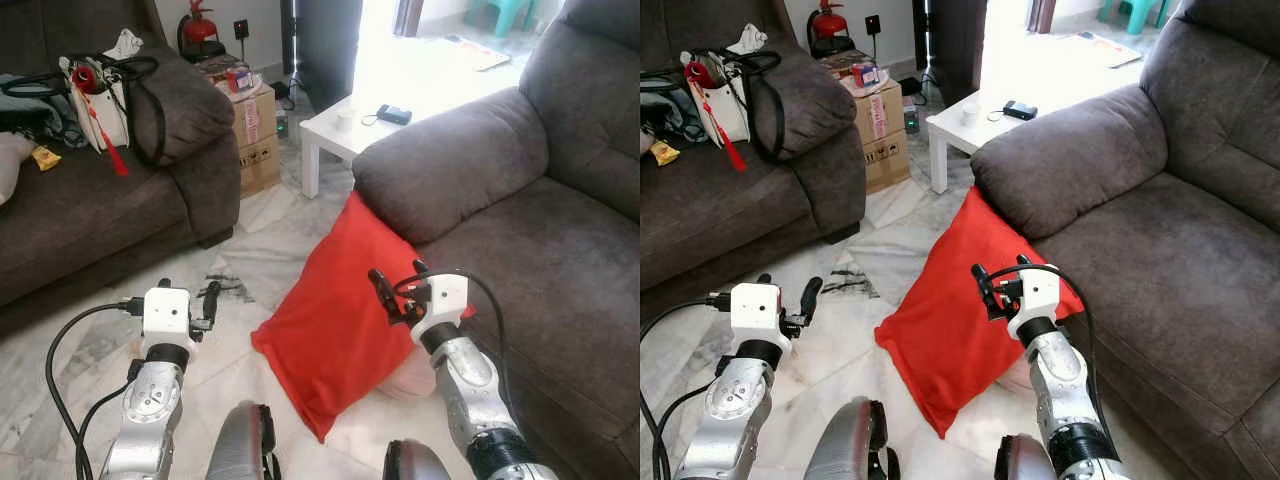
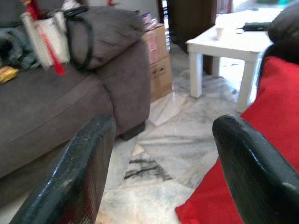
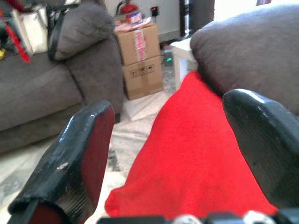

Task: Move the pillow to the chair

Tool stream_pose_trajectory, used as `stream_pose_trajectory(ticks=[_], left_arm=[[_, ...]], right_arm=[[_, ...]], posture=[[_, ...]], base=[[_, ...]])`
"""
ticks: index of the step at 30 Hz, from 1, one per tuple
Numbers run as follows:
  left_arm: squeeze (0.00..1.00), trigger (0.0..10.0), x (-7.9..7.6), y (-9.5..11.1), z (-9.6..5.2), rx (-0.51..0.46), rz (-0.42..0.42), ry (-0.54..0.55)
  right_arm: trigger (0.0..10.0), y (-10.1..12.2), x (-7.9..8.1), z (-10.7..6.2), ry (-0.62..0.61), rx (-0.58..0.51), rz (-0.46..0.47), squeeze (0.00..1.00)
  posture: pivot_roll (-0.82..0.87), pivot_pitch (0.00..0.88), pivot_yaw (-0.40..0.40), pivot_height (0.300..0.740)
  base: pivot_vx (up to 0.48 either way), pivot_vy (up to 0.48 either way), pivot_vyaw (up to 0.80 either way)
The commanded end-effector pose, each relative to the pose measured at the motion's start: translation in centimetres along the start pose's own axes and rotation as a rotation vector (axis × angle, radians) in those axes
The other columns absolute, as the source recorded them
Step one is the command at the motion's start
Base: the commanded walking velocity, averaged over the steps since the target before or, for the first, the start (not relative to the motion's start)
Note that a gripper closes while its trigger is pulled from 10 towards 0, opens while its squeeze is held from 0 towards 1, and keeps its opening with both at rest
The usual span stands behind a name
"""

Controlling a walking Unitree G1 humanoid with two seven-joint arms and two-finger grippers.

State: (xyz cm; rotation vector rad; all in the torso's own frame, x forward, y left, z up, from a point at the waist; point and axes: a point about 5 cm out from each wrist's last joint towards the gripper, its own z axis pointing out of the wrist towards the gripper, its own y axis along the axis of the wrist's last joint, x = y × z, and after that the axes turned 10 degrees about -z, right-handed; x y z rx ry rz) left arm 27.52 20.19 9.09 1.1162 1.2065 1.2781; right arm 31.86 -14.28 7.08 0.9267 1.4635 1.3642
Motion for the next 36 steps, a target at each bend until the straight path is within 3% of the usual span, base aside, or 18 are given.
stream_pose_trajectory(ticks=[1, 26, 36], left_arm=[[0.0, 10.0, -0.4, 0.5, 0.3, -0.017, 0.002, -0.013], [0.0, 10.0, -0.5, 0.7, 0.5, -0.028, 0.009, -0.015], [0.0, 10.0, -0.5, 0.6, 0.4, -0.024, 0.011, -0.013]], right_arm=[[10.0, -0.1, -0.5, -0.2, -0.011, 0.008, -0.008, 0.0], [10.0, 0.0, 0.7, -0.4, 0.066, -0.024, -0.031, 0.0], [10.0, -0.3, 0.5, -0.4, 0.052, 0.001, -0.01, 0.0]], posture=[[0.08, 0.125, -0.004, 0.628], [0.08, 0.132, -0.006, 0.628], [0.08, 0.134, -0.008, 0.628]], base=[[0.251, 0.0, 0.0], [0.249, 0.0, 0.0], [0.25, 0.0, 0.32]])
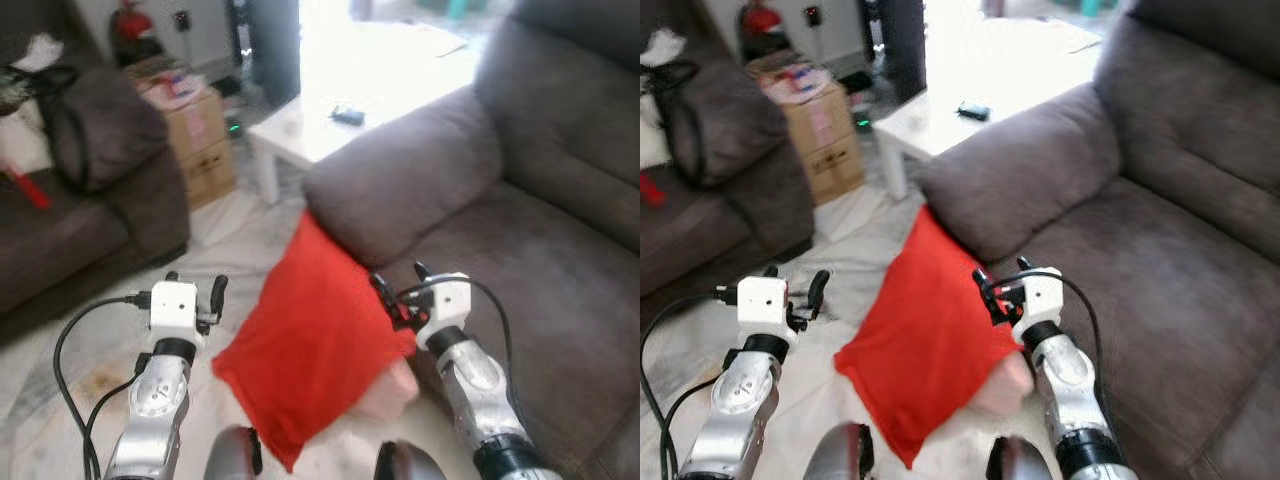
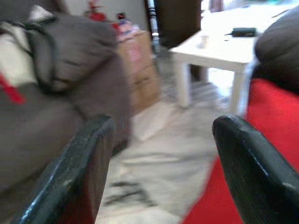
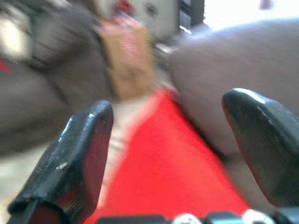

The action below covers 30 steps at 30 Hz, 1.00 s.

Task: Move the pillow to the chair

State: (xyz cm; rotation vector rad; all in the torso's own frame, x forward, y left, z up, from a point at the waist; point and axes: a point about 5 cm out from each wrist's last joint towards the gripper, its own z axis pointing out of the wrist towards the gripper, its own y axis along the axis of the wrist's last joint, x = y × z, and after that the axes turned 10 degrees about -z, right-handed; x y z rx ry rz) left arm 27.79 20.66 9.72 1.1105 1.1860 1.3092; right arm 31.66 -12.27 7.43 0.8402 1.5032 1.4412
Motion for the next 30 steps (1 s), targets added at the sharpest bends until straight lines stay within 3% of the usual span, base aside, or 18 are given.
stream_pose_trajectory(ticks=[1, 30], left_arm=[[0.0, 10.0, -0.9, 0.01, -0.03, 0.0, -0.01, -0.02], [0.0, 10.0, -1.12, -0.07, -0.02, 0.0, -0.014, -0.025]], right_arm=[[10.0, -0.91, -1.32, -1.06, -0.038, 0.042, 0.0, 0.0], [10.0, -1.05, -1.21, -1.05, -0.017, 0.054, -0.006, 0.0]], posture=[[0.08, 0.136, -0.009, 0.628], [0.08, 0.128, -0.014, 0.628]], base=[[0.251, 0.0, 0.0], [0.26, 0.0, 0.0]])
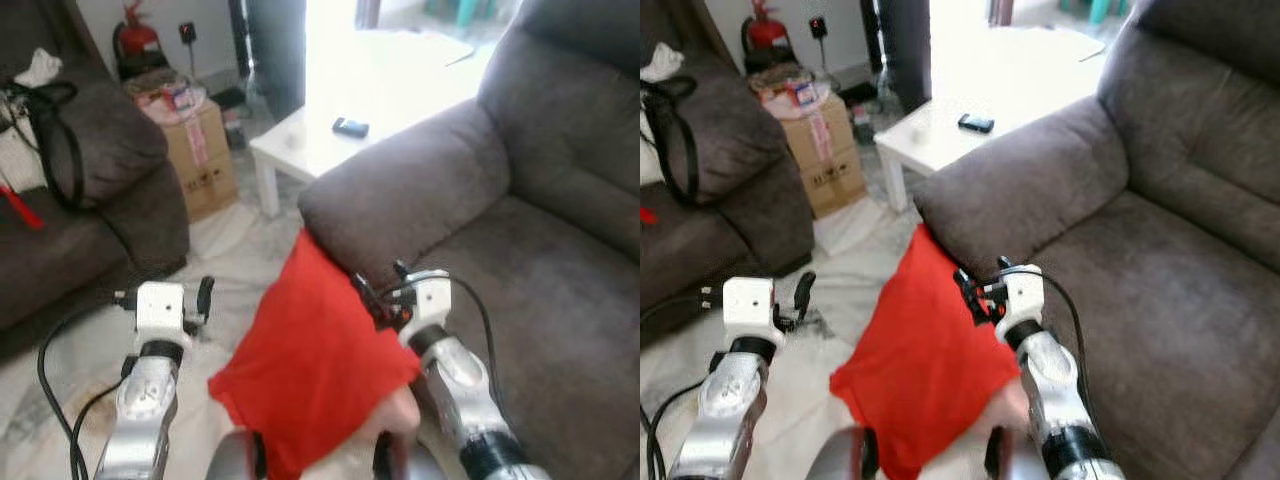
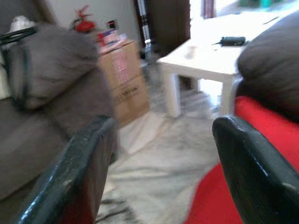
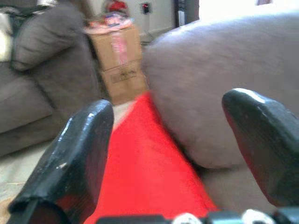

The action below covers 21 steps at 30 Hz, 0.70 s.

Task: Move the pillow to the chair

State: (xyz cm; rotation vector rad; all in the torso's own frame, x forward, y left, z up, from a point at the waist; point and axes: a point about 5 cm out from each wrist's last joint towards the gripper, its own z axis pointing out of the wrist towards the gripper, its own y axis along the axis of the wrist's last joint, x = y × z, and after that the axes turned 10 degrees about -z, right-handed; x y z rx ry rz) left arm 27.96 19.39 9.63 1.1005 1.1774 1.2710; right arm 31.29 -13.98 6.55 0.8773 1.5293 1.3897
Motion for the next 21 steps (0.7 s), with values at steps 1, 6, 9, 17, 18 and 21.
stream_pose_trajectory(ticks=[1, 6, 9, 17, 18, 21], left_arm=[[0.0, 10.0, 0.1, 0.0, -0.1, 0.003, 0.015, 0.0], [0.0, 10.0, 0.1, 0.0, -0.1, 0.001, 0.014, 0.0], [0.0, 10.0, 0.2, 0.0, -0.1, 0.004, 0.015, 0.004], [0.0, 10.0, -0.2, -0.5, -0.3, 0.035, 0.01, -0.034], [0.0, 10.0, -0.4, -0.8, -0.4, 0.052, -0.001, -0.048], [0.0, 10.0, -0.6, -1.1, -0.6, 0.076, -0.006, -0.068]], right_arm=[[10.0, 0.0, 0.1, 0.0, 0.007, 0.004, -0.002, 0.0], [10.0, 0.1, 0.4, 0.0, 0.031, -0.003, -0.02, 0.0], [10.0, -0.2, 0.2, -0.1, 0.026, 0.01, -0.009, 0.0], [10.0, -1.1, 0.1, -0.3, 0.017, 0.08, -0.012, 0.0], [10.0, -1.2, 0.1, -0.3, 0.005, 0.096, -0.008, 0.0], [10.0, -1.4, 0.0, -0.2, -0.002, 0.111, -0.004, 0.0]], posture=[[0.08, 0.128, -0.014, 0.628], [0.08, 0.13, -0.016, 0.628], [0.08, 0.136, -0.019, 0.628], [0.08, 0.14, -0.02, 0.628], [0.08, 0.142, -0.02, 0.628], [0.08, 0.142, -0.02, 0.628]], base=[[0.277, 0.0, 0.0], [0.276, 0.0, 0.76], [0.274, 0.0, 0.8], [0.17, 0.0, 0.07], [0.0, 0.0, 0.0], [0.0, 0.0, 0.0]])
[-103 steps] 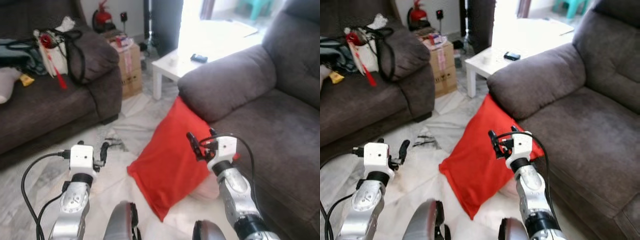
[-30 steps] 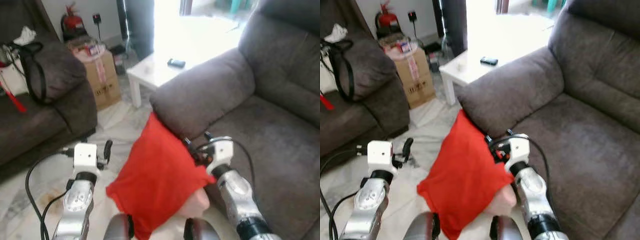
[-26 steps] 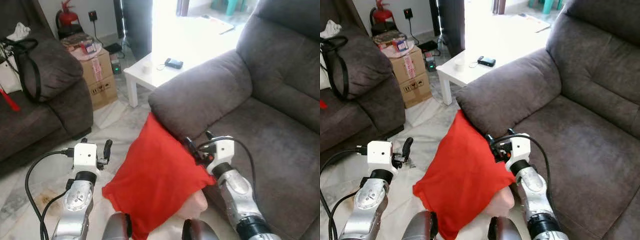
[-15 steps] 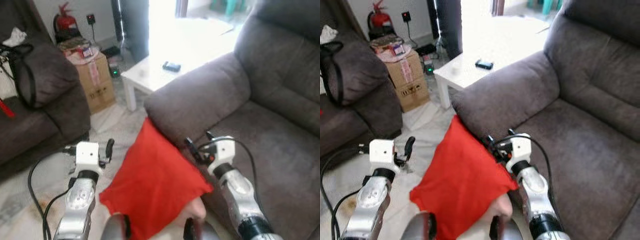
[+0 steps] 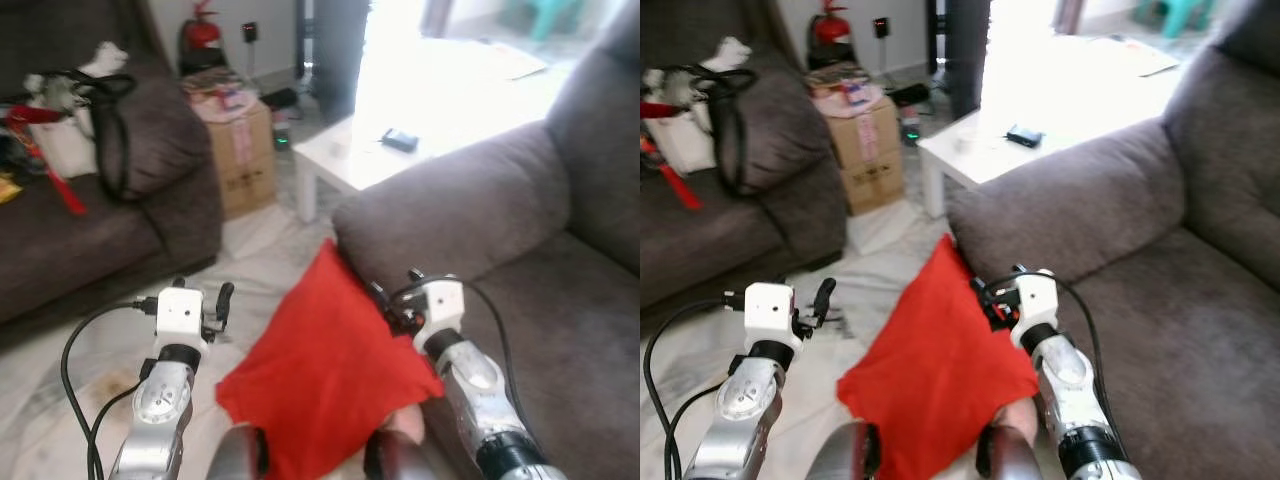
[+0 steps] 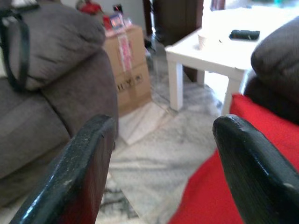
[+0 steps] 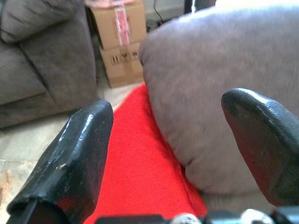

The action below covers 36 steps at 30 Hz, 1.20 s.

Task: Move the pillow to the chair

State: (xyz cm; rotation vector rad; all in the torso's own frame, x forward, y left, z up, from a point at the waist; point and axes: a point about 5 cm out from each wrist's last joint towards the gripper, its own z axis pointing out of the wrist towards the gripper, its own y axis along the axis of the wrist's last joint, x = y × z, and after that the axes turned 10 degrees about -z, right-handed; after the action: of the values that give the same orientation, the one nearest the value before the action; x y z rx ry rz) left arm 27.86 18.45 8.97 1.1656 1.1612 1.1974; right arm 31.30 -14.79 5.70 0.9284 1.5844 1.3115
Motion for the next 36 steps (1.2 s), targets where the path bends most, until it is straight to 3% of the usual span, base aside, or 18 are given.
stream_pose_trajectory(ticks=[1, 5, 9, 10, 12, 14, 18, 20, 24, 26, 31, 36], left_arm=[[0.0, 10.0, 0.1, -0.8, -0.5, 0.051, -0.002, -0.014], [0.0, 10.0, 0.0, -1.5, -0.9, 0.089, 0.002, -0.031], [0.0, 10.0, 0.0, -2.1, -1.2, 0.131, 0.006, -0.051], [0.0, 10.0, 0.1, -2.1, -1.3, 0.135, 0.005, -0.051], [0.0, 10.0, 0.1, -2.2, -1.3, 0.138, 0.004, -0.048], [0.0, 10.0, 0.4, -2.3, -1.5, 0.147, -0.014, -0.027], [0.0, 10.0, 2.4, -3.5, -2.4, 0.177, -0.055, 0.103], [0.0, 10.0, 3.9, -4.1, -3.5, 0.198, -0.041, 0.188], [0.0, 10.0, 5.2, -4.1, -4.8, 0.199, -0.006, 0.247], [0.0, 10.0, 6.3, -3.8, -6.2, 0.193, 0.011, 0.285], [0.0, 10.0, 6.6, -3.6, -7.5, 0.195, 0.023, 0.293], [0.0, 10.0, 5.9, -3.6, -7.7, 0.2, 0.031, 0.271]], right_arm=[[10.0, -0.6, 0.6, 0.1, 0.011, 0.05, 0.0, 0.0], [10.0, -1.3, 0.1, 0.2, -0.042, 0.117, 0.04, 0.0], [10.0, -2.7, -0.4, 0.2, -0.104, 0.25, 0.096, 0.0], [10.0, -3.0, -0.4, 0.3, -0.118, 0.282, 0.132, 1.0], [10.0, -3.1, -0.4, 0.3, -0.125, 0.297, 0.152, 1.0], [10.0, -3.8, -0.6, 0.3, -0.177, 0.383, 0.22, 1.0], [10.0, -4.0, -0.3, 0.6, -0.207, 0.422, 0.288, 1.0], [10.0, -4.1, -0.3, 0.6, -0.23, 0.44, 0.313, 1.0], [10.0, -4.4, -0.6, 0.4, -0.288, 0.469, 0.371, 1.0], [10.0, -5.0, -0.6, 0.0, -0.323, 0.496, 0.432, 1.0], [10.0, -5.6, -0.8, -0.6, -0.369, 0.532, 0.457, 1.0], [10.0, -6.4, -1.7, -1.7, -0.447, 0.569, 0.5, 1.0]], posture=[[0.08, 0.142, -0.02, 0.628], [0.09, 0.148, -0.021, 0.628], [0.09, 0.157, -0.022, 0.628], [0.09, 0.16, -0.022, 0.628], [0.09, 0.162, -0.022, 0.628], [0.09, 0.169, -0.024, 0.628], [0.1, 0.176, -0.028, 0.628], [0.1, 0.186, -0.032, 0.628], [0.11, 0.196, -0.036, 0.628], [0.12, 0.204, -0.043, 0.628], [0.13, 0.209, -0.055, 0.628], [0.13, 0.214, -0.064, 0.628]], base=[[0.0, 0.0, 0.0], [0.0, 0.0, 0.0], [0.0, 0.0, 0.0], [0.0, 0.0, 0.0], [0.0, 0.0, 0.0], [0.0, 0.0, 0.0], [0.0, 0.0, 0.0], [0.0, 0.0, 0.0], [0.0, 0.0, 0.0], [0.0, 0.0, 0.0], [0.0, 0.0, 0.0], [0.0, 0.0, 0.0]])
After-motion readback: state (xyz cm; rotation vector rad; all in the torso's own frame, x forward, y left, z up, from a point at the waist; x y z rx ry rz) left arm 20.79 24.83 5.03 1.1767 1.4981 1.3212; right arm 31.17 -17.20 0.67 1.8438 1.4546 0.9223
